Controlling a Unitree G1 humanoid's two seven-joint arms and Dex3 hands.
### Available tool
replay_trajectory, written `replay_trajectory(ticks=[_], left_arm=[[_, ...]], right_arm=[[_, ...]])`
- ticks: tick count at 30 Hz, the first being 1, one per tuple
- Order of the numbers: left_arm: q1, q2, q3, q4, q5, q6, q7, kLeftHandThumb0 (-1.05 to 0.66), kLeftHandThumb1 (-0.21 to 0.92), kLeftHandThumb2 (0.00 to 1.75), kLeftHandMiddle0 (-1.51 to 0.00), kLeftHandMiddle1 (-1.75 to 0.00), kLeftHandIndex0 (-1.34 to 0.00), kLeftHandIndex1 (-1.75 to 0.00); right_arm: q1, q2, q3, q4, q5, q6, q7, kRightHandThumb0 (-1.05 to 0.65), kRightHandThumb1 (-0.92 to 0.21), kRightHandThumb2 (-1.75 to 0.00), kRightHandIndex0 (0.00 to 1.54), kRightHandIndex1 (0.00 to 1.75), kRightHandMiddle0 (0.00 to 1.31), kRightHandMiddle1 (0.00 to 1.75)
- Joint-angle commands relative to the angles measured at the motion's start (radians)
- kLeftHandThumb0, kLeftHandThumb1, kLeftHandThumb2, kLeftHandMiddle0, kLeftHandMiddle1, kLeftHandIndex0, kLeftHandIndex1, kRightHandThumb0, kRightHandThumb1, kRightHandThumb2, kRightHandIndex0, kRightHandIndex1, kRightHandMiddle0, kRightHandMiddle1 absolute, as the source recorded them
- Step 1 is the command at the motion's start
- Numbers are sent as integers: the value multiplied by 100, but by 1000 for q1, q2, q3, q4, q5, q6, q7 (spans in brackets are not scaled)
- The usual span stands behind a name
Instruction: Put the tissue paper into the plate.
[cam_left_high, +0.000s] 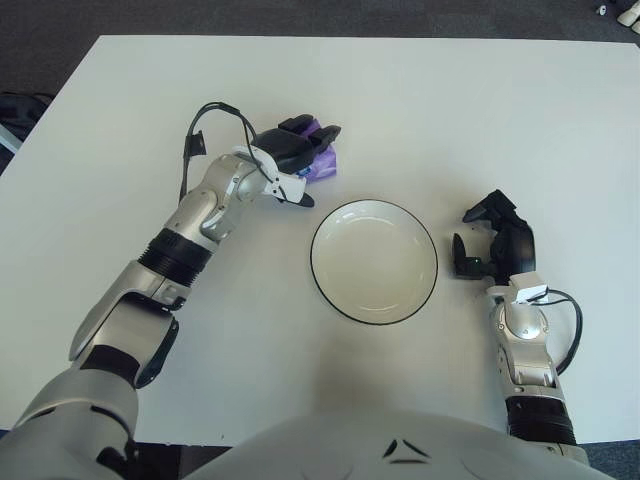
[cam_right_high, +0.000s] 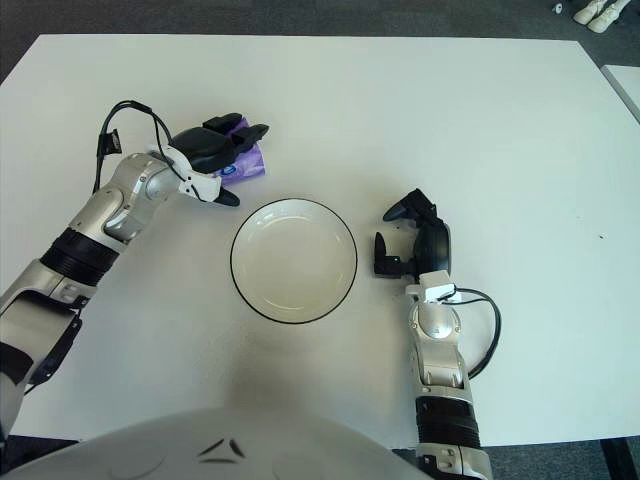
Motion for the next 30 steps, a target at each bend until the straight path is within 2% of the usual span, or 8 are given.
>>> replay_trajectory(ticks=[1, 14, 30], left_arm=[[30, -6, 12, 3, 5, 30, 25, -105, 56, 60, 0, 0, 0, 0], [80, -23, 71, -70, -43, 72, 82, -105, 57, 61, 0, 0, 0, 0], [115, -41, 117, -133, -40, 128, 172, -105, 58, 63, 0, 0, 0, 0]], right_arm=[[28, -8, -10, 33, 3, 23, 5, -1, 2, -169, 89, 170, 62, 175], [20, -9, -8, 41, 14, 17, 16, -1, 1, -168, 89, 168, 62, 175], [13, -5, -3, 42, 6, 26, 11, -1, 1, -167, 90, 166, 61, 175]])
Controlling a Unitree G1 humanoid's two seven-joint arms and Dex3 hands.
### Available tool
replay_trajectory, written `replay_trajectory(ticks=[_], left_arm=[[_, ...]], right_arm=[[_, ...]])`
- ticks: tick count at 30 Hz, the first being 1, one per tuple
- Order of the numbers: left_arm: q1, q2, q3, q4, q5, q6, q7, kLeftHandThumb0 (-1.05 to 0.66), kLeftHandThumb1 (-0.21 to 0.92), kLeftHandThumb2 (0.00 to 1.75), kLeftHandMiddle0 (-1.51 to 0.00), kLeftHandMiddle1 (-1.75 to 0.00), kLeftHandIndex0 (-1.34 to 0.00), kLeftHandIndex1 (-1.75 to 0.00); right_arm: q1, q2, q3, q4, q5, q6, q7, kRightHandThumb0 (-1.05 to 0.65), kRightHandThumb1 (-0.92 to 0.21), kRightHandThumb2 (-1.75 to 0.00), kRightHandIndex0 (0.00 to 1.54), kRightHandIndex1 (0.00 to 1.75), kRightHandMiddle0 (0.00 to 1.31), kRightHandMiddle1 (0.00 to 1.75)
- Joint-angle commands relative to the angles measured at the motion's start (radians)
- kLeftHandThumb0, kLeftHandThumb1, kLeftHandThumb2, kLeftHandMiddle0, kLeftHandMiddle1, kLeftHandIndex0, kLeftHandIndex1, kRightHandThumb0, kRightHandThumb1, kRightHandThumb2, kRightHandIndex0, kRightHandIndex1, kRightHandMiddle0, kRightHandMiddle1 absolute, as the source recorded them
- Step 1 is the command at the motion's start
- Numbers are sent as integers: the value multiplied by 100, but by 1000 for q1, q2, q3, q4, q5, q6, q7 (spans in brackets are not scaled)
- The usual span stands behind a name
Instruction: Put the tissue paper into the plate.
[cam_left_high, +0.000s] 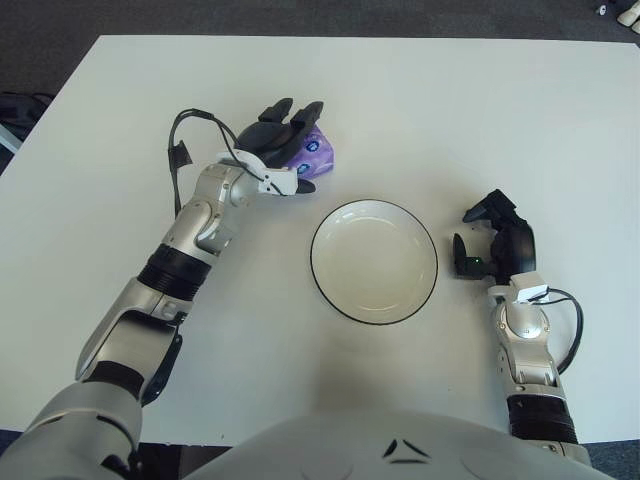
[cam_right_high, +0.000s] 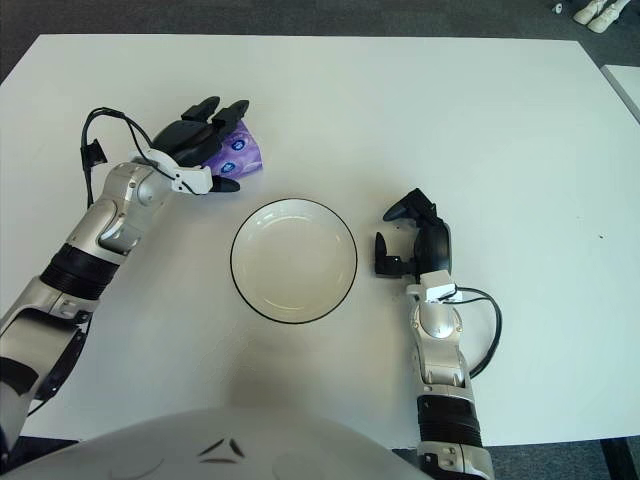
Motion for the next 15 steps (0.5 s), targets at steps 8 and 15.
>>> replay_trajectory(ticks=[8, 15], left_arm=[[53, -22, 34, -61, 3, 24, 92, -103, 58, 63, 0, 0, 0, 0], [67, -44, 44, -90, 11, 78, 104, -100, 57, 63, 0, 0, 0, 0]], right_arm=[[18, -2, 1, 42, -7, 27, 1, -1, 1, -167, 91, 164, 61, 175], [14, -2, 2, 48, -4, 23, 4, -1, 1, -166, 91, 164, 61, 175]])
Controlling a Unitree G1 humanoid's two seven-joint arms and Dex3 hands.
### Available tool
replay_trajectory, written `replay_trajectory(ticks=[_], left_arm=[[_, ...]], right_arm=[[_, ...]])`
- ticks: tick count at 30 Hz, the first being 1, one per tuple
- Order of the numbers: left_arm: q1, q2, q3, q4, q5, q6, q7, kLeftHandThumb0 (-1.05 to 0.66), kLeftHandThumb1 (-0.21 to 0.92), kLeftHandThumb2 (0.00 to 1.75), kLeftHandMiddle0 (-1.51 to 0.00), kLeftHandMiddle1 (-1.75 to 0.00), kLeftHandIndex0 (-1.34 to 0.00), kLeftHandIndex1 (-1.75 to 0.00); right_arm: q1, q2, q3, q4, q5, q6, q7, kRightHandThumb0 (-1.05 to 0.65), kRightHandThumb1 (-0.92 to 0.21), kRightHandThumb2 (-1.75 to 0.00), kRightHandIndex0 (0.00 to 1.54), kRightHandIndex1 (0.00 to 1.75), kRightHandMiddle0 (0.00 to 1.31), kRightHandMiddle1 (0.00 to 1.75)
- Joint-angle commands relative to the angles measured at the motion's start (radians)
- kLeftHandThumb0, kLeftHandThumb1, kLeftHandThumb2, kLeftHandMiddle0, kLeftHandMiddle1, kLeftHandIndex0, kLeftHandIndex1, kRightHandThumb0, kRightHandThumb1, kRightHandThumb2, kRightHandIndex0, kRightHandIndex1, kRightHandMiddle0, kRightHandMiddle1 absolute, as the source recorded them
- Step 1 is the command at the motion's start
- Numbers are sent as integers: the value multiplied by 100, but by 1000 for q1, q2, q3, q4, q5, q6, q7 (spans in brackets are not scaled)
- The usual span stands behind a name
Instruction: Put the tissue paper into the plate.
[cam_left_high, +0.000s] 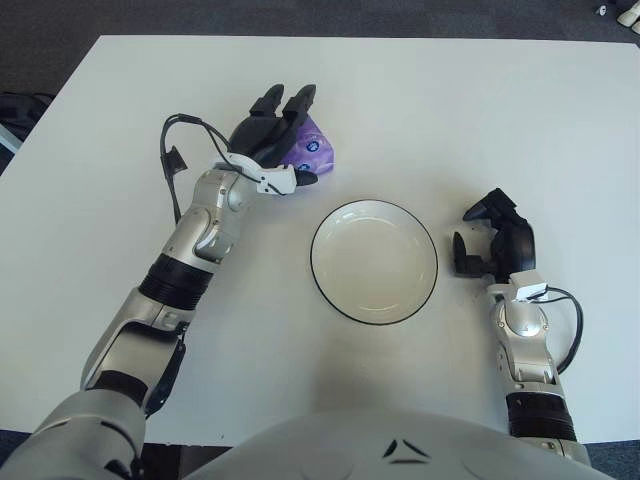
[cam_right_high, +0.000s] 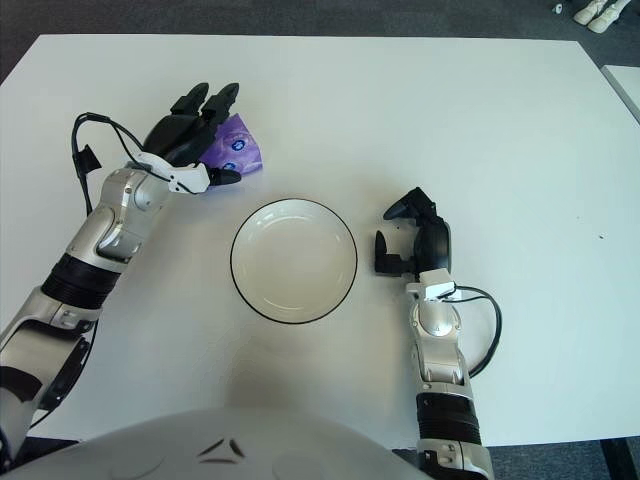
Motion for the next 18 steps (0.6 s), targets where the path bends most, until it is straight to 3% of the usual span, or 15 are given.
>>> replay_trajectory(ticks=[1, 18], left_arm=[[20, -9, 11, -23, 12, 48, -5, -100, 57, 63, 0, 0, 0, 0], [-47, -22, -48, -11, 40, 270, -221, -102, 59, 65, 0, 0, 0, 0]], right_arm=[[25, -1, 1, 34, 0, 26, 5, -1, 1, -166, 91, 164, 61, 175], [35, 6, -1, 11, -5, 46, -7, -1, 1, -166, 92, 162, 61, 175]])
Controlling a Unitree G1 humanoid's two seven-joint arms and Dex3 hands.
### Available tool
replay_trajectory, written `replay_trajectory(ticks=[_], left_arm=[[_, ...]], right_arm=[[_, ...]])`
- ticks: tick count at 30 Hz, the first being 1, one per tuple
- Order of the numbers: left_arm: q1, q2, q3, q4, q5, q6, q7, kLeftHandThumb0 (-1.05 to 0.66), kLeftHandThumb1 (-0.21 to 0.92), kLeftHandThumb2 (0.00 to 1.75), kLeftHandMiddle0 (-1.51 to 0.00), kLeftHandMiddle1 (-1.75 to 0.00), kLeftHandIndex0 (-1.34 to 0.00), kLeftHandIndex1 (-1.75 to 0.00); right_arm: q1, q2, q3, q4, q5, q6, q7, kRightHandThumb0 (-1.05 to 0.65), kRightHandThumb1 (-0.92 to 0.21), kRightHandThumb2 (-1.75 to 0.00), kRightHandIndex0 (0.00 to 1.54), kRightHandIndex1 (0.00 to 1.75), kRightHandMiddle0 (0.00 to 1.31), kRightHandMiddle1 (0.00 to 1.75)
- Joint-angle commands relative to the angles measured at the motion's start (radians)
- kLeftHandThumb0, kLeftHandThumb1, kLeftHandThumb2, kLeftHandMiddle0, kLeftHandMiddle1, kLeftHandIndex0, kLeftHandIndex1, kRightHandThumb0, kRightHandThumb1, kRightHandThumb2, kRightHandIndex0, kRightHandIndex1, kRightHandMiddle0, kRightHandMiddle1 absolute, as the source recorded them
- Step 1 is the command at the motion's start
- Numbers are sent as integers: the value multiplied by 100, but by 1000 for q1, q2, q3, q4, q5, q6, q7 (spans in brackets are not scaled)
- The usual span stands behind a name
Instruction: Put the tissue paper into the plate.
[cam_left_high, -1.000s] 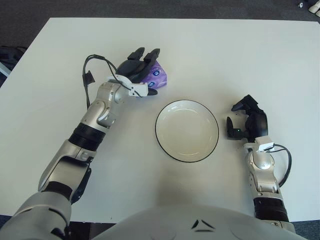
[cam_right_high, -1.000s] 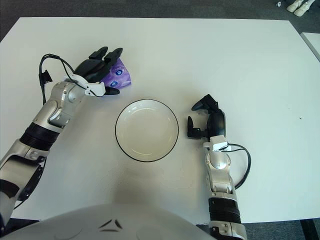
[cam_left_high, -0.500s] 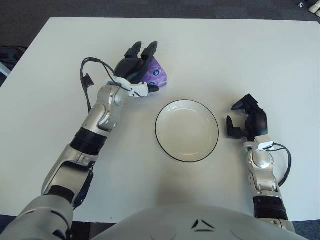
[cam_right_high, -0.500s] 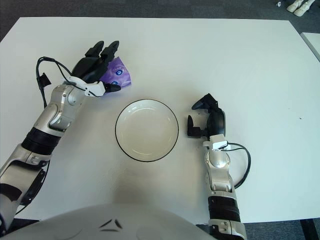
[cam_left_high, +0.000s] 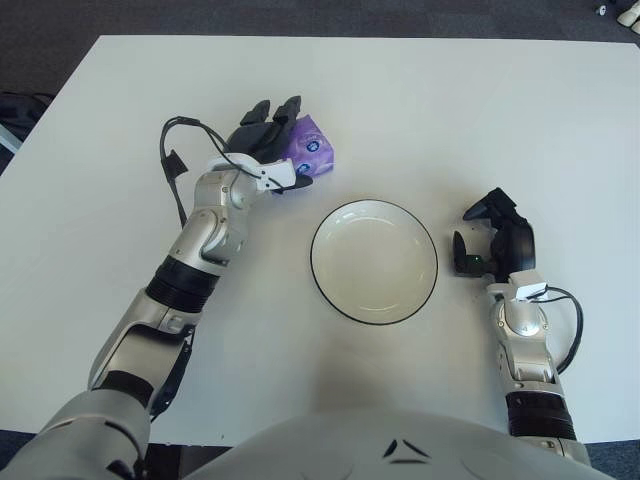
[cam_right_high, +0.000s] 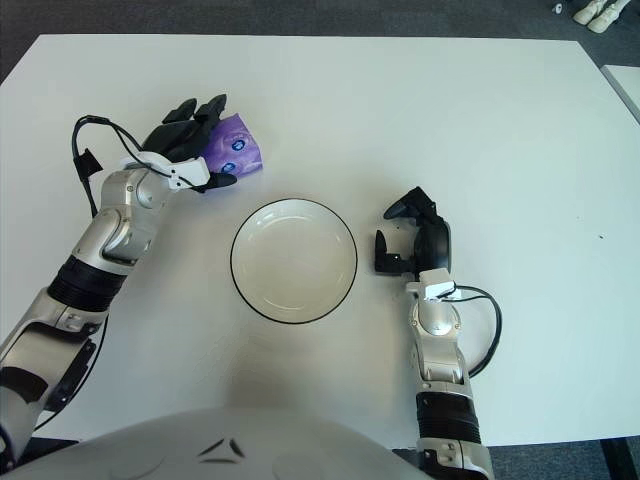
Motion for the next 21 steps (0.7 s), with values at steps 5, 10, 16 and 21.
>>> replay_trajectory(ticks=[5, 10, 16, 21], left_arm=[[-59, -18, -42, 79, 12, 51, -60, -104, 61, 64, 0, 0, 0, 0], [-87, -30, -66, 139, 12, 76, -81, -105, 64, 59, 0, 0, 0, 0], [-118, -52, -88, 219, -3, 98, -96, -105, 65, 58, 0, 0, 0, 0], [-137, -110, -122, 368, -19, 79, -57, -105, 65, 57, 0, 0, 0, 0]], right_arm=[[40, 4, -3, 11, 4, 40, 3, -1, 0, -165, 92, 161, 60, 175], [45, 2, -4, 11, 4, 33, 3, -1, 0, -165, 91, 163, 60, 175], [47, 3, -4, 15, 12, 19, 7, -1, -1, -164, 91, 163, 60, 175], [49, 3, -3, 21, 9, 4, 3, -1, -1, -165, 90, 163, 59, 175]])
